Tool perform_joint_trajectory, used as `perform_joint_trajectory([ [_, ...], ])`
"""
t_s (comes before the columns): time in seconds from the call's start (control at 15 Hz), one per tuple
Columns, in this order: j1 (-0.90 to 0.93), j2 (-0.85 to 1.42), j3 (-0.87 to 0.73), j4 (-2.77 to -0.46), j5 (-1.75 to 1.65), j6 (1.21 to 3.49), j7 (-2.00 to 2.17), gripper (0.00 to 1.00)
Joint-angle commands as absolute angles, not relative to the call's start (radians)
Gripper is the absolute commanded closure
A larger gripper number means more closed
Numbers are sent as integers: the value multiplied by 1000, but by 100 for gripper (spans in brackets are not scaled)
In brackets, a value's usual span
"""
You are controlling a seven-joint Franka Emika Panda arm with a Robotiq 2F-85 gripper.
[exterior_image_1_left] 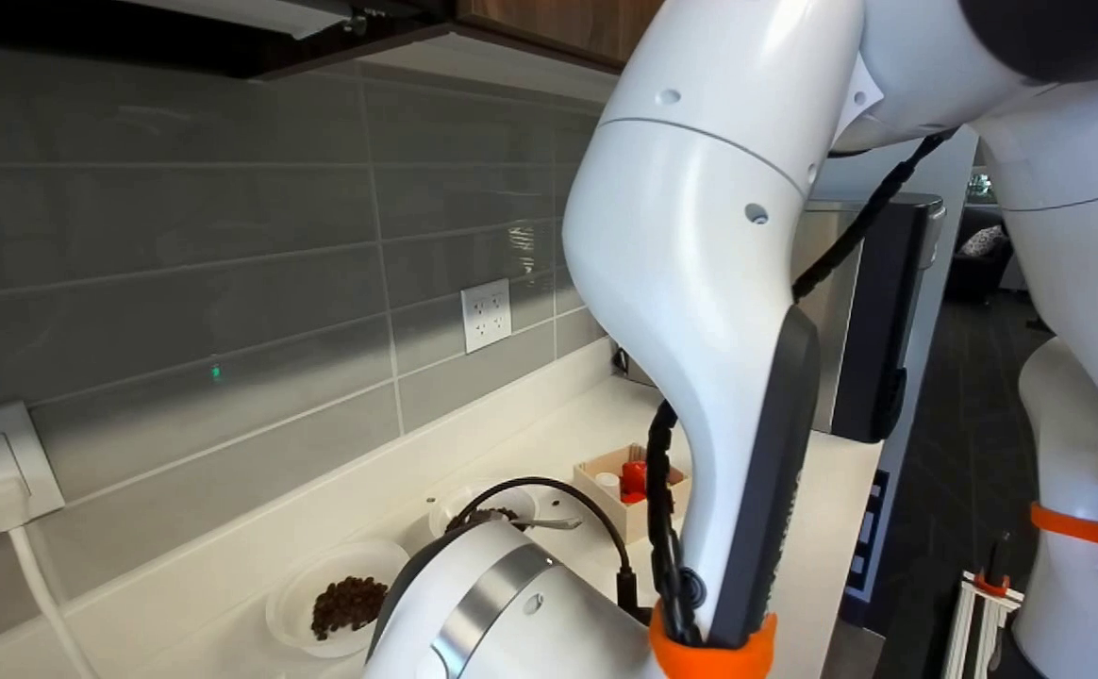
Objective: Fold the white napkin in half.
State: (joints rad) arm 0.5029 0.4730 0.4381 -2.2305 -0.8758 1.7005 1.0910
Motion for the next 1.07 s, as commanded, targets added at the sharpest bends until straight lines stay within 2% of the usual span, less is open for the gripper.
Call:
perform_joint_trajectory([
  [0.0, 501, 471, 426, -2200, -836, 1788, 1000, 99],
  [0.47, 512, 453, 409, -2193, -787, 1846, 935, 99],
  [0.53, 509, 450, 408, -2194, -776, 1856, 925, 71],
  [0.67, 499, 440, 410, -2202, -746, 1895, 891, 64],
  [0.8, 491, 425, 409, -2215, -712, 1955, 856, 48],
  [0.87, 490, 418, 406, -2220, -695, 1981, 844, 86],
  [1.0, 490, 406, 398, -2229, -663, 2025, 812, 85],
])
